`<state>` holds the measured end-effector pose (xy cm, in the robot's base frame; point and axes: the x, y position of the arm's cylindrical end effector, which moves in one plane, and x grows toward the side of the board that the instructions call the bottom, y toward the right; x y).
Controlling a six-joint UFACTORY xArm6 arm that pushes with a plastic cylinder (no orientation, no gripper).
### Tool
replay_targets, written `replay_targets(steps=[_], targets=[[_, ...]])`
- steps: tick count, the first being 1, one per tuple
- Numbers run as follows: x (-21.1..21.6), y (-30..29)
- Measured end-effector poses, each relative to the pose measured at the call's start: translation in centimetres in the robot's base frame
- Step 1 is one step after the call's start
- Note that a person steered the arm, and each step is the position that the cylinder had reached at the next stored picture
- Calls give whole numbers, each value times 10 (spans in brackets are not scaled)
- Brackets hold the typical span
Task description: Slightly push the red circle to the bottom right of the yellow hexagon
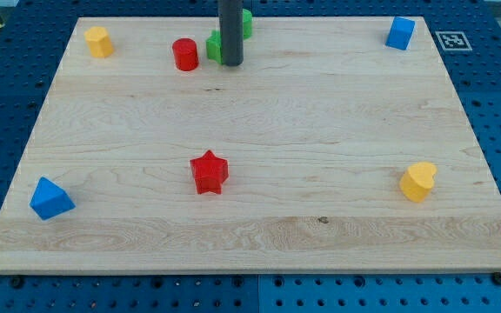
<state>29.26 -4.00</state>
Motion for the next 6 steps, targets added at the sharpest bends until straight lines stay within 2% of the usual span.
replay_targets(steps=[1, 2, 3, 4, 5, 6], targets=[[-22, -16], [-22, -22], [-5, -33], [1, -69], [-17, -92], [-24, -83]])
